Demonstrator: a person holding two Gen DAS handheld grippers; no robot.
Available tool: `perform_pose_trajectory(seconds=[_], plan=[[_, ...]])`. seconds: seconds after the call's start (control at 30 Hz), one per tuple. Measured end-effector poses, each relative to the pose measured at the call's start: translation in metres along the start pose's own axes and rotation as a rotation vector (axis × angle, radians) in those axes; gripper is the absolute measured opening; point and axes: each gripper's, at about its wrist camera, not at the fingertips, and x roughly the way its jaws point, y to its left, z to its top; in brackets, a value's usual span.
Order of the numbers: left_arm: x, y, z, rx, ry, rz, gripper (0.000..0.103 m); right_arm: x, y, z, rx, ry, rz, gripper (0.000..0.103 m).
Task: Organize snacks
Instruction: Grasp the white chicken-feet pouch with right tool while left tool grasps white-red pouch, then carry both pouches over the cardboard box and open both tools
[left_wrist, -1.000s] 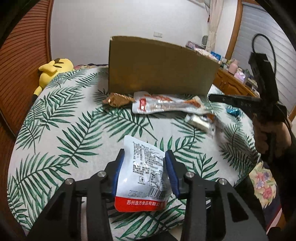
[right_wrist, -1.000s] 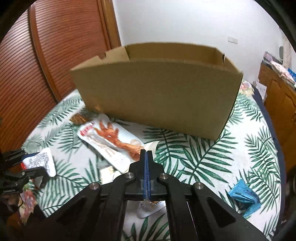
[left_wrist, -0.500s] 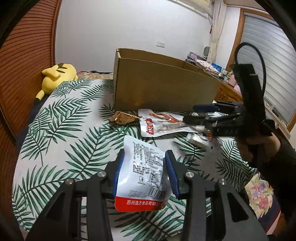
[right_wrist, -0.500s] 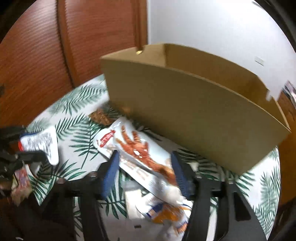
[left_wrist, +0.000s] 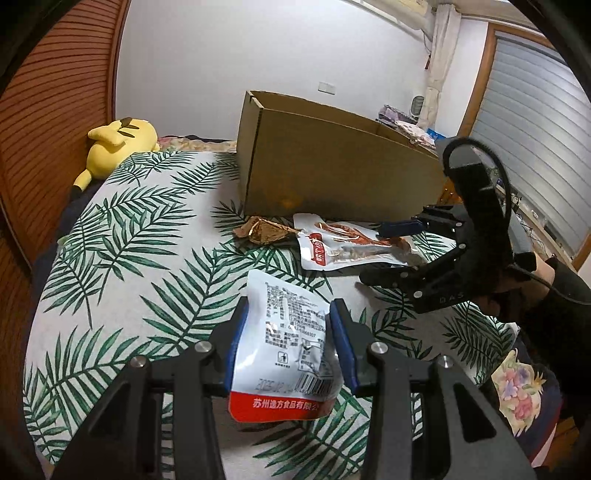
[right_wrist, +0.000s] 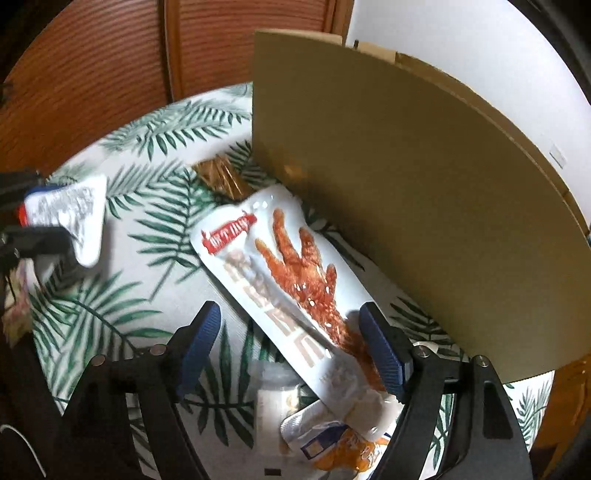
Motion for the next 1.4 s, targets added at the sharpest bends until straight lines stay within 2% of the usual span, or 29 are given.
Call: perform_pose_trajectory(seconds=[0.2,0.4,0.47,0.53,0.67,0.77,0.87,1.17,1.4], plan=[[0.004,0.003,-0.002,-0.009,0.009,-0.011,0.041,0.009,-0.009,0.007,0.024,0.017,-0.008,0.08],[0.004,0.005,-0.002,-0.017,0.007,-0.016,0.041,0.017,-0.024,0.013,0.09,0.034,0.058,0.076],[0.004,0.005,-0.001,-0.021,0.005,-0.018,0.041,0.016,-0.026,0.013,0.112,0.034,0.066,0.064],[0.003,0.004,-0.002,-0.02,0.004,-0.018,0.041,0.012,-0.025,0.014,0.111,0.029,0.059,0.057],[0.0,0.002,-0.002,-0.02,-0.002,-0.021,0.041,0.002,-0.007,0.015,0.028,0.025,-0.014,0.036],[-0.004,0.001,-0.002,-0.02,-0.009,-0.021,0.041,-0.005,0.003,0.017,-0.005,0.019,-0.071,0.03],[-0.008,0.0,-0.001,-0.021,-0.019,-0.022,0.041,-0.017,0.003,0.014,0.01,-0.008,-0.074,0.026],[-0.023,-0.014,0.012,0.0,-0.059,-0.016,0.041,-0.057,0.017,-0.002,-0.03,-0.11,-0.16,0.023],[-0.042,-0.028,0.034,0.028,-0.12,-0.009,0.041,-0.089,0.022,0.0,-0.02,-0.194,-0.199,0.023]])
